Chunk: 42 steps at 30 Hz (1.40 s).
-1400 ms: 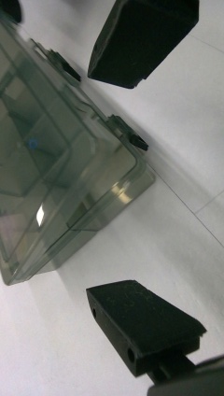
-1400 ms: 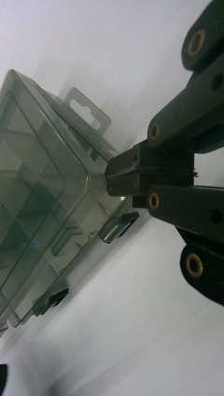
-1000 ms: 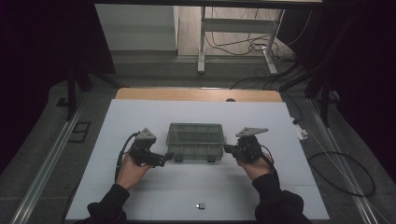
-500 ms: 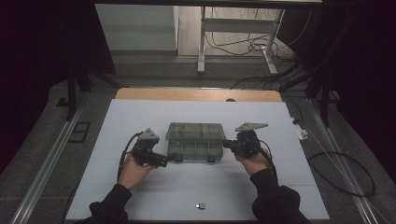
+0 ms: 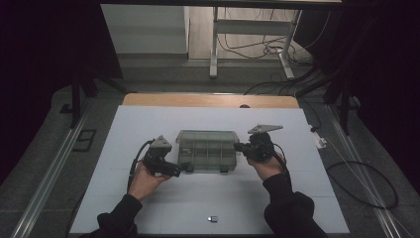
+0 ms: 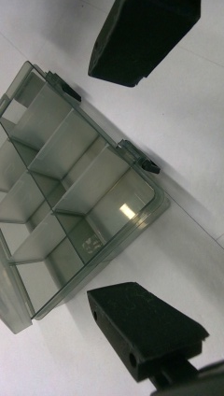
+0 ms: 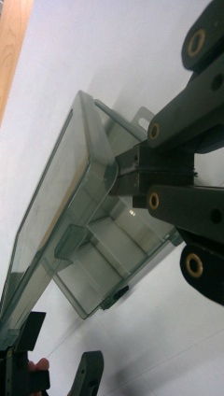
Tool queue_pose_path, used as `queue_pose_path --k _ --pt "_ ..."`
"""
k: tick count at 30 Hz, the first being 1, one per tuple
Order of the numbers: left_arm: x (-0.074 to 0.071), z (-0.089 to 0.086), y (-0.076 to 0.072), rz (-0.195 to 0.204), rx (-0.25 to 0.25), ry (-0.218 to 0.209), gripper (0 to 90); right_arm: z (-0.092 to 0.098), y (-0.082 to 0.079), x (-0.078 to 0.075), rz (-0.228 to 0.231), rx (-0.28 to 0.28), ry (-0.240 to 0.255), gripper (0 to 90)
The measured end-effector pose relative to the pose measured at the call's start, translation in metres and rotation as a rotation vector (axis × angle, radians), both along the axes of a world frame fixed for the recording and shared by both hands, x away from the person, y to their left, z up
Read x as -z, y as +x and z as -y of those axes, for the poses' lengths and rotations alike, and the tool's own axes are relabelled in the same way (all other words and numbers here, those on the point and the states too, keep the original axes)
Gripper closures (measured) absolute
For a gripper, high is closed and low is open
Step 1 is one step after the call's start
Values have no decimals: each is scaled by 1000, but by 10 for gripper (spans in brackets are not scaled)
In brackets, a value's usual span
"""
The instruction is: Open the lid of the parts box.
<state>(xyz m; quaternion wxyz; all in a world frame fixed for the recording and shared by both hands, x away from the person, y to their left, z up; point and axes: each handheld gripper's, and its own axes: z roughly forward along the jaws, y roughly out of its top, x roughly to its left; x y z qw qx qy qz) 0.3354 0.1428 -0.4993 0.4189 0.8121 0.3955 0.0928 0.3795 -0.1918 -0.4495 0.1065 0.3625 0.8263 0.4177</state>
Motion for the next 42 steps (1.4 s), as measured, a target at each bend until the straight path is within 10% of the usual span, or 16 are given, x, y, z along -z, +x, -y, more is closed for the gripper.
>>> queue_pose_path --k 6,28,42 --pt "-1 1 2 7 -2 3 58 -3 4 -3 4 1 -2 895" --pt "0 39 10 -8 134 54 868 -8 16 -13 22 14 15 895" --pt "9 44 10 15 122 94 888 -8 25 -14 29 18 16 895"
